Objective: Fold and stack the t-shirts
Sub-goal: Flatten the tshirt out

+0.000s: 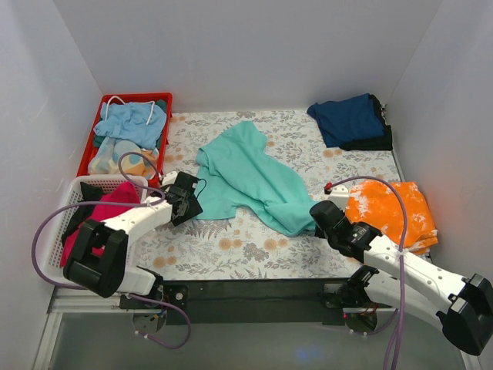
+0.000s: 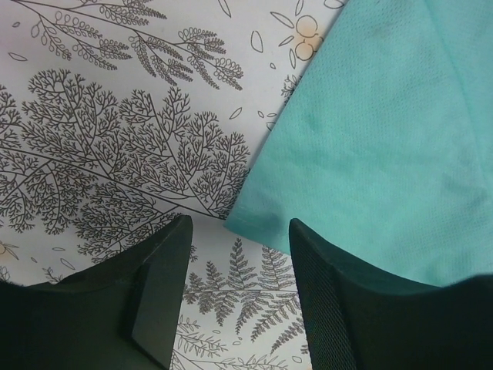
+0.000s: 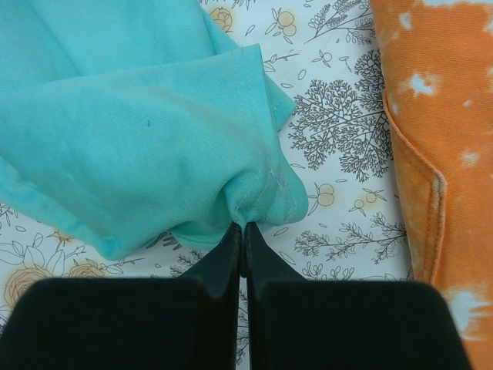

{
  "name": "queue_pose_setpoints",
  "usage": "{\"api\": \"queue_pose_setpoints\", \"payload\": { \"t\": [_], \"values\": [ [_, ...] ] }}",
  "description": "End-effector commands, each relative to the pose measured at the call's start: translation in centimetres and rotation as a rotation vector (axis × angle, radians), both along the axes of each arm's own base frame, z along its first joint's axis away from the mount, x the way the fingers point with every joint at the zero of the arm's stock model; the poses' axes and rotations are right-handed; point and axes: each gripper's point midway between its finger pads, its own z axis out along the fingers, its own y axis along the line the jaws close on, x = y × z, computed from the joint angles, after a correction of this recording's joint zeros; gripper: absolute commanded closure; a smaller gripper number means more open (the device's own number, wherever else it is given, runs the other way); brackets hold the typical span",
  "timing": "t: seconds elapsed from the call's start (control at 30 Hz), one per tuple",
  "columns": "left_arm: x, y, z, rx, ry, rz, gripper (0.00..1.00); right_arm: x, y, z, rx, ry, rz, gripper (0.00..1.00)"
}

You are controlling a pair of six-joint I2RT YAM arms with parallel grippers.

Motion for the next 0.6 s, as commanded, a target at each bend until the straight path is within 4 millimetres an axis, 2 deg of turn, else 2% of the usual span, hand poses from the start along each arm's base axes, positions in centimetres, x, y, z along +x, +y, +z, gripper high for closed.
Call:
{"api": "queue_pose_setpoints", "payload": {
  "t": [0.0,0.1,0.2,0.23,0.33,0.43,0.47,0.5,0.57],
  "values": [
    [0.2,-0.3,-0.5,-0.004,0.004,0.000,0.50,0.3,0.1,0.3,0.028,-0.031,-0.016,0.99],
    [0.3,-0.2,-0.8,0.026,0.013,-0.002,0.51,0.4,0.0,0.3,0.024,-0.034,-0.018,0.99],
    [0.4,-0.3,-1.2,0.041,0.021,-0.004,0.57,0.3,0.0,0.2,0.026,-0.030,-0.018,0.99],
    [0.4,-0.3,-1.4,0.045,0.027,-0.005,0.64,0.3,0.0,0.2,0.026,-0.030,-0.018,0.99],
    [0.5,-0.5,-1.7,0.048,0.040,-0.010,0.69,0.2,0.0,0.1,0.027,-0.027,-0.016,0.99],
    [0.5,-0.7,-1.9,0.053,0.050,-0.025,0.82,0.2,-0.1,0.2,0.032,-0.034,-0.017,0.99],
    [0.4,-0.6,-1.9,0.055,0.051,-0.028,0.95,0.2,-0.1,0.3,0.033,-0.037,-0.016,0.99],
    [0.4,-0.6,-1.7,0.054,0.049,-0.028,1.00,0.2,-0.1,0.4,0.035,-0.038,-0.018,0.99],
    [0.1,-0.6,-1.6,0.052,0.049,-0.030,1.00,0.2,-0.1,0.5,0.036,-0.040,-0.018,0.99]
  ]
}}
